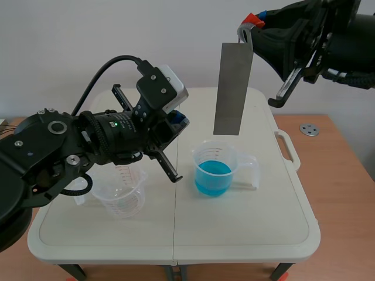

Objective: Hold the metal plate by the orange handle, dip it into the blue solution, take it out and point at it, then put the plate back in the beaker on the left.
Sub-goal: 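Lower the plate into the blue solution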

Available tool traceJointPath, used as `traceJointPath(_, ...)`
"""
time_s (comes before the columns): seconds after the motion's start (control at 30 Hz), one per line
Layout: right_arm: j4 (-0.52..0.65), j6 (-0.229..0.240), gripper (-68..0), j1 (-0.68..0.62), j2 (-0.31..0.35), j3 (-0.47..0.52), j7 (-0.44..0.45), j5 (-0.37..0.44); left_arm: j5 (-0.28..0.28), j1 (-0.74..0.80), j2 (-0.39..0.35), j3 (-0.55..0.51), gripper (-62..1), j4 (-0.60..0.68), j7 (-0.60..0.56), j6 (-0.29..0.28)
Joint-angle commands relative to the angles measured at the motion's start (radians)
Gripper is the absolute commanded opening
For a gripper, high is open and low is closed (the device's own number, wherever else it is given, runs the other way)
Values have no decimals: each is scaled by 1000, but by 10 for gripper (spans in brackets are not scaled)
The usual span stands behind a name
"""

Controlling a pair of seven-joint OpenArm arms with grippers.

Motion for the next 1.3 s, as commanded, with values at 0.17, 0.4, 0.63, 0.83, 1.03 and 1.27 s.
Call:
traceJointPath(0.17,13,6,-662,19,8,3,18,11,-6,-8,6,-3,-591,13,-6,5)
traceJointPath(0.4,13,6,-662,19,7,-7,21,11,-7,-5,-39,-6,-591,13,-7,29)
traceJointPath(0.63,3,6,-662,19,-23,-8,14,-16,-20,77,-152,-52,-590,67,-42,67)
traceJointPath(0.83,-36,6,-662,19,-52,-16,15,-43,-88,220,-256,-160,-590,166,-77,77)
traceJointPath(1.03,-87,6,-662,19,-83,-30,50,-106,-139,383,-344,-283,-590,252,-117,77)
traceJointPath(1.27,-162,6,-662,20,-120,-35,116,-197,-159,603,-384,-451,-590,328,-170,77)
